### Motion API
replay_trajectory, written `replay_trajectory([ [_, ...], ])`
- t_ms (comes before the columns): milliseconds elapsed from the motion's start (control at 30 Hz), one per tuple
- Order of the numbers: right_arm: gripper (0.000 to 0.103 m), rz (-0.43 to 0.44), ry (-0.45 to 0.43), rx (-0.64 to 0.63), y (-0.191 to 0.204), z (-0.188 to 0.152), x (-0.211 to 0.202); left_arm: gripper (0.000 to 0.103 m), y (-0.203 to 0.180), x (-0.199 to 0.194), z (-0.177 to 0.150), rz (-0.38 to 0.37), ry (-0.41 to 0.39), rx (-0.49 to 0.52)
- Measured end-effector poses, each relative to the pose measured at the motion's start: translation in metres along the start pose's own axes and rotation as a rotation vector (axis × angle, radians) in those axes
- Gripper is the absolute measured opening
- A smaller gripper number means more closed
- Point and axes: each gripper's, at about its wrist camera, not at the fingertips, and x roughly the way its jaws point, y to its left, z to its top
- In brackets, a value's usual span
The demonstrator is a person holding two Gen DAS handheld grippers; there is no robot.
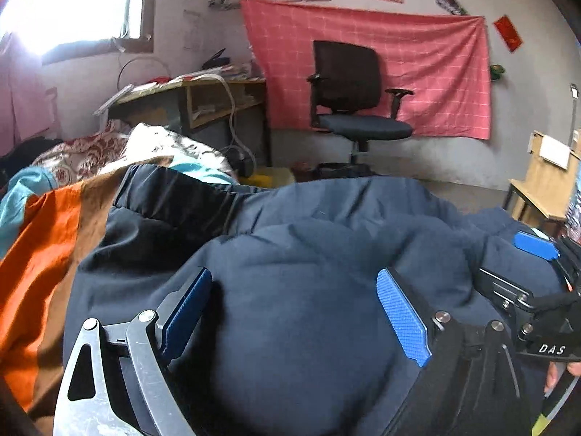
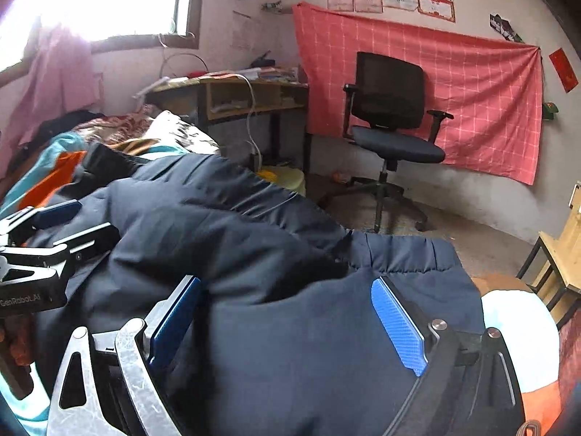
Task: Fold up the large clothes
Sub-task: 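Lay the hem over the jacket body and press it flat with both tools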
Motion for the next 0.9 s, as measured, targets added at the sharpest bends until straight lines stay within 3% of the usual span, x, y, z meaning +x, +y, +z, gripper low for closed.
replay_trajectory([
  [167, 0.094, -0.015, 0.043, 0.025, -0.014, 0.008, 0.027, 0.093, 0.029, 0.019, 0.002, -0.018, 0.05, -0.114],
  [333, 0.097, 0.005, 0.07, 0.118, -0.036, 0.003, 0.044, 0.096, 0.043, 0.034, 0.007, -0.026, 0.067, -0.098],
  [600, 0.101, 0.114, 0.137, 0.237, -0.065, 0.001, 0.071, 0.1, 0.063, 0.065, 0.014, -0.128, 0.149, -0.168],
  [900, 0.102, 0.196, 0.173, 0.33, -0.082, -0.004, 0.084, 0.102, 0.075, 0.066, 0.013, -0.185, 0.121, -0.206],
])
